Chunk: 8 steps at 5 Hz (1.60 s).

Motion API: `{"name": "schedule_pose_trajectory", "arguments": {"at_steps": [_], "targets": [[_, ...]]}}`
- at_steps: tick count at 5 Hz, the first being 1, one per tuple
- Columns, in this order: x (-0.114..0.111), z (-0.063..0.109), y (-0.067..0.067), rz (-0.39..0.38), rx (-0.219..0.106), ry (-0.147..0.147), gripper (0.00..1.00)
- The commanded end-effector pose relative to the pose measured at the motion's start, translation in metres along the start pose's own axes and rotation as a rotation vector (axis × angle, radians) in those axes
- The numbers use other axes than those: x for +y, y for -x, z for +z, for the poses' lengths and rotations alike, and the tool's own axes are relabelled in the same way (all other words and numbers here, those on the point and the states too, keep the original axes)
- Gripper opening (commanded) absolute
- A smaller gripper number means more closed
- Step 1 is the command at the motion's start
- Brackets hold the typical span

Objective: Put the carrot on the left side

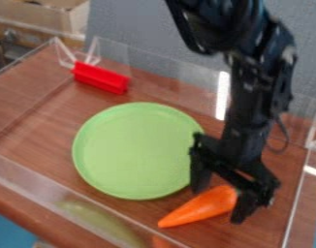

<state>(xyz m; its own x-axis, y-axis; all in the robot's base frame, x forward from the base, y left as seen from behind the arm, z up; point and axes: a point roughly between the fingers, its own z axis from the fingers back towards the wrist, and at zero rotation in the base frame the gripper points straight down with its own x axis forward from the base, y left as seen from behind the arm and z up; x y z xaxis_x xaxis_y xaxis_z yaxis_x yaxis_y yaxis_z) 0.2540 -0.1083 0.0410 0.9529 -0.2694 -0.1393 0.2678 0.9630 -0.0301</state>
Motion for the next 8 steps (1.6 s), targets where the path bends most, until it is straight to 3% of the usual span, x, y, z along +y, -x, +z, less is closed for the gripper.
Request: {"name": "schedule_pose_trajectory", "arguments": {"at_steps": [1, 2, 3, 5, 7, 8], "targets": [[-0.004, -0.002, -0.020, 0.031, -0.045, 0.009, 1.00], [-0.003, -0.003, -0.024, 0.108, -0.046, 0.013, 0.00], [0.001, 0.001, -0.029, 0.181, -0.066, 0.017, 0.00], [0.008, 0.003, -0.019, 0.089, -0.107, -0.007, 0.00], [0.011, 0.022, -0.007, 0.150, -0.170, 0.006, 0.00], [0.005, 0.020, -0.005, 0.152, -0.180, 0.006, 0.00]]}}
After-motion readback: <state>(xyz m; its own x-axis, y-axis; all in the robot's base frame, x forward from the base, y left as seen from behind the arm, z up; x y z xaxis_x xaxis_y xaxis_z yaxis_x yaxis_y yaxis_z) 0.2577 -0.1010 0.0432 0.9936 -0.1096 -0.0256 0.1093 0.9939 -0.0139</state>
